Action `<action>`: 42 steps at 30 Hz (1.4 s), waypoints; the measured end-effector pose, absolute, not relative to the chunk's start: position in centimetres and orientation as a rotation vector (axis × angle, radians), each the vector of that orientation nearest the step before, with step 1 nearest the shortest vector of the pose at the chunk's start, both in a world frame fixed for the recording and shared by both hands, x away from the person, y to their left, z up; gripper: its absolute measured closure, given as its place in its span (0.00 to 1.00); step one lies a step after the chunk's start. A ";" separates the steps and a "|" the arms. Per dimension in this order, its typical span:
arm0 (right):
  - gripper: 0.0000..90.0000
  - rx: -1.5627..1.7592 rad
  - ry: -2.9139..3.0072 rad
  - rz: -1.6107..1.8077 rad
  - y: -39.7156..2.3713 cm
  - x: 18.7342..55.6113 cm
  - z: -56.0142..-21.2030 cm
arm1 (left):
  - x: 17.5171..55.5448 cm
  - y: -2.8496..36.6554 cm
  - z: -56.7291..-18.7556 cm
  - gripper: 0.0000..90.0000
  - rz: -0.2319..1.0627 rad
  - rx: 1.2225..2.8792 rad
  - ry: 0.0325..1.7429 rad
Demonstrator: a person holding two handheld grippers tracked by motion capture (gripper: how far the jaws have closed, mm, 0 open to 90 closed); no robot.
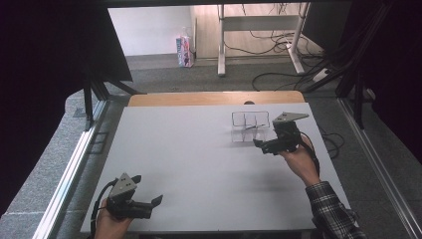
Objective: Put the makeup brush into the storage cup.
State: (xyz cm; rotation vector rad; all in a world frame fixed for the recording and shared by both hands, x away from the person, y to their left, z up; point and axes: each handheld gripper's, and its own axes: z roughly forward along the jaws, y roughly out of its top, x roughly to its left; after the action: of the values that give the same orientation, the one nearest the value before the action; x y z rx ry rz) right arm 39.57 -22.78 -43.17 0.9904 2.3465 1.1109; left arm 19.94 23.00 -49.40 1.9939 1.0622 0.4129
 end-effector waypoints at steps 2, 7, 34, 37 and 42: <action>0.00 0.994 2.352 1.110 -22.9 39.5 -43.3 | 19.9 23.0 -49.4 0.00 0.412 1.990 1.064; 0.00 0.986 2.358 1.108 -22.9 39.1 -43.5 | 20.0 23.1 -49.4 0.00 0.410 1.981 1.063; 0.00 0.997 2.396 1.128 -23.3 36.4 -44.3 | 20.0 23.3 -49.3 0.00 0.405 1.969 1.071; 0.00 1.017 2.404 1.145 -23.3 36.2 -44.4 | 20.0 23.3 -49.3 0.00 0.405 1.970 1.071; 0.00 1.023 2.415 1.152 -23.1 35.7 -44.7 | 20.0 23.3 -49.3 0.00 0.399 1.970 1.073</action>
State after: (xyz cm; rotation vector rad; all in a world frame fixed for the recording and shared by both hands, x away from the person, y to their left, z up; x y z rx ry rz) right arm 35.74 -23.15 -44.65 1.0234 2.4150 1.1524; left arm 20.00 23.30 -49.34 1.9702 1.0732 0.3988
